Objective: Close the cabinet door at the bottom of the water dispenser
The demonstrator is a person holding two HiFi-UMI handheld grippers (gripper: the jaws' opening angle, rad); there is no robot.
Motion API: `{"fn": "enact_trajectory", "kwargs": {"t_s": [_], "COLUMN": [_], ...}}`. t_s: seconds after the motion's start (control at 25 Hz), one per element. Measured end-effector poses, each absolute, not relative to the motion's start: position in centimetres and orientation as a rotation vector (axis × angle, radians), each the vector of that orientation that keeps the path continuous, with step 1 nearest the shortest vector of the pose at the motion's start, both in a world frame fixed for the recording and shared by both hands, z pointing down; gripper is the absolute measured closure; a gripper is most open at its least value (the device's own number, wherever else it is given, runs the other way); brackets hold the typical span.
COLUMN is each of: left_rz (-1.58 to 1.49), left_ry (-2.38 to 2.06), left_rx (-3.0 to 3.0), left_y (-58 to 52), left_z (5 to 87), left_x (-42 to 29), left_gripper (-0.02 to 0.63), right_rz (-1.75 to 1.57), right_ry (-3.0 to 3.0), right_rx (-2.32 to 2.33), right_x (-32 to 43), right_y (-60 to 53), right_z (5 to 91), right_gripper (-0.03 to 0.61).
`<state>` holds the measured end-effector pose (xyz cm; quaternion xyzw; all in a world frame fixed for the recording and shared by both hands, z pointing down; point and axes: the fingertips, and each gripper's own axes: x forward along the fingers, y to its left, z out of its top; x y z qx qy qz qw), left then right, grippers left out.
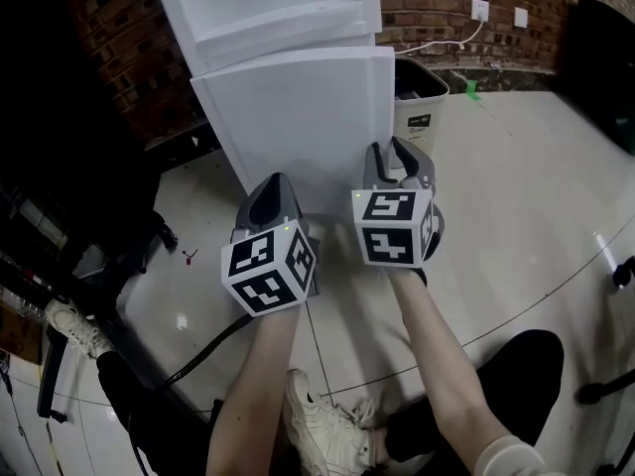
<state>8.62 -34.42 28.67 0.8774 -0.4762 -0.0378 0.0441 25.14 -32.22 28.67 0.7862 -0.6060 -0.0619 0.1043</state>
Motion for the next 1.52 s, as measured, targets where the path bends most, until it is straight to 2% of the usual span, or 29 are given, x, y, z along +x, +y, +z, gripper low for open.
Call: {"fn": "enact_trajectory", "kwargs": {"t_s": [0.36,0.48,0.96,1.52], "left_rz": [-0.102,-0.066,-0.033,-0.080], "left_ry": [-1.460,-1.474,-1.510,-1.516], "left_rx": [2.647,2.669,2.682,2.655], "left_y": [-37.8,-38.8,-41.2,-39.3], "left_z": [31.0,31.4,32.0,29.9], "left_x": [9.8,10.2,10.2,9.5], "left_gripper": [0.607,0.607,0.606,0.606], "right_rz": [-0.281,-0.349,-0.425,-0.288], "right_ry": [-1.736,-1.743,-1.782,-1.838], "right_rx": [2.295,2.253,2.238,2.184], "right_x": [27.6,27.7,28.4,27.9], "right_y": [-36.4,-38.1,-41.0,-40.8], "right_z": [28.7,28.1,27.5,28.0], "right_gripper": [0.492,0.578,0.578,0.578]}}
